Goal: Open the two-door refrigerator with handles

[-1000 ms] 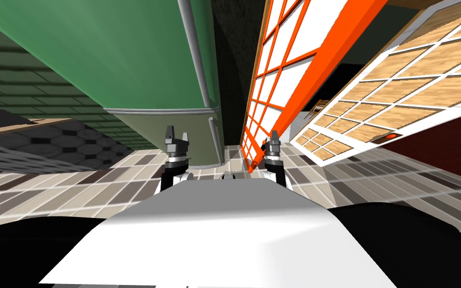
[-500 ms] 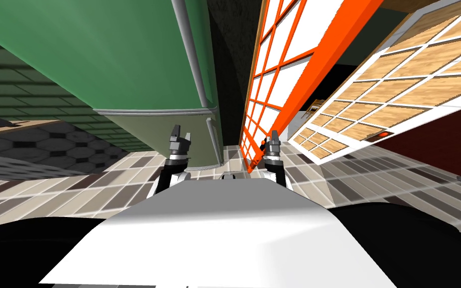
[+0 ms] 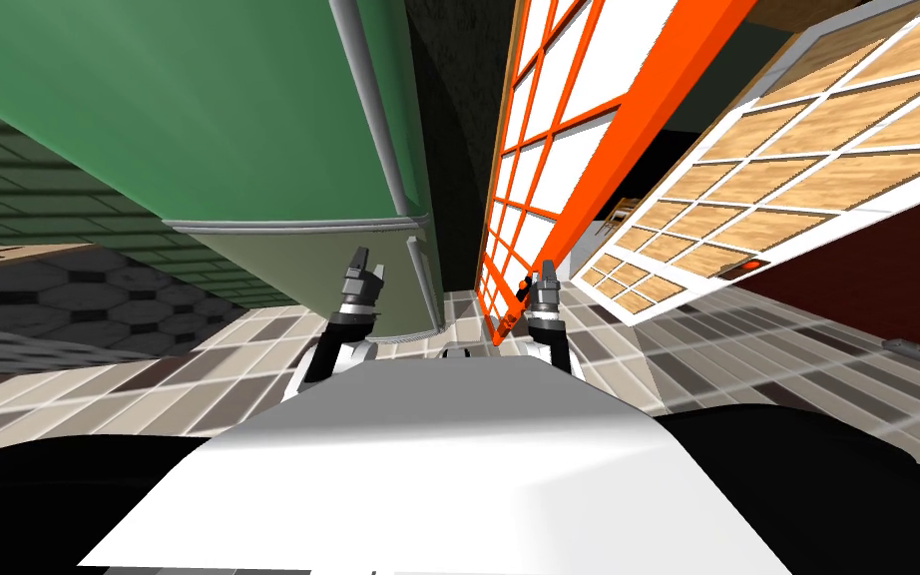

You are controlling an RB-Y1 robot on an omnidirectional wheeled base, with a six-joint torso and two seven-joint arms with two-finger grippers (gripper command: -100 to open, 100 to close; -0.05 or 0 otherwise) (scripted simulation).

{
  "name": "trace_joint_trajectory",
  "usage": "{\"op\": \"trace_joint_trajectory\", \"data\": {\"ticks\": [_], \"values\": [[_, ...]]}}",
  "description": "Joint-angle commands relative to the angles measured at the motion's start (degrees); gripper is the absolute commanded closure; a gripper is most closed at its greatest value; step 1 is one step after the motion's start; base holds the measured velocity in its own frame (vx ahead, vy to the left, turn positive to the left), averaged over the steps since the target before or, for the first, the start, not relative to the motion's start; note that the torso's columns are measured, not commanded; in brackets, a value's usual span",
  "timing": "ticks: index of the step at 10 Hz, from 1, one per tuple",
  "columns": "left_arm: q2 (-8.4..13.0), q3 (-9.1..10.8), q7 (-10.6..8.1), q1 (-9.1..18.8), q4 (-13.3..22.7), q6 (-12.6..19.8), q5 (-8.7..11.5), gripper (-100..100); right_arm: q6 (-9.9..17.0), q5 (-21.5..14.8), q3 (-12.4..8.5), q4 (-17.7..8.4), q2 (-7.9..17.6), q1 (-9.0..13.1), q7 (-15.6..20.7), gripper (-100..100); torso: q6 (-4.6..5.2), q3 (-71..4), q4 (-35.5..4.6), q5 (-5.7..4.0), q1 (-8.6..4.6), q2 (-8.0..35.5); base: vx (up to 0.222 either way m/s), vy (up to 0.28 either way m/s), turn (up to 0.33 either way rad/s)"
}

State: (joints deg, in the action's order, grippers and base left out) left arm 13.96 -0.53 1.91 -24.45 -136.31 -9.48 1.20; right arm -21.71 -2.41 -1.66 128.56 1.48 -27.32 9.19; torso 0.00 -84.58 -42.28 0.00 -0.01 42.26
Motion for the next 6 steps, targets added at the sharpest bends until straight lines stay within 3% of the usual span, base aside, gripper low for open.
{"op": "trace_joint_trajectory", "data": {"ticks": [1, 6], "values": [[1.1, 0.12, -0.04, 0.9, -0.7, 4.0, -0.4, -100, 0.0, 0.0, 0.0, 0.0, 0.0, 0.0, 0.0, 0, -0.01, 0.0, 0.0, 0.0, 0.01, 0.0, 0.017, -0.003, -0.038], [3.1, 0.29, -0.08, 2.3, -2.0, 10.5, -1.1, -100, 0.0, 0.0, 0.0, 0.0, 0.0, 0.0, 0.0, 0, 0.0, 0.0, 0.0, 0.0, 0.0, 0.0, 0.023, -0.001, -0.048]]}}
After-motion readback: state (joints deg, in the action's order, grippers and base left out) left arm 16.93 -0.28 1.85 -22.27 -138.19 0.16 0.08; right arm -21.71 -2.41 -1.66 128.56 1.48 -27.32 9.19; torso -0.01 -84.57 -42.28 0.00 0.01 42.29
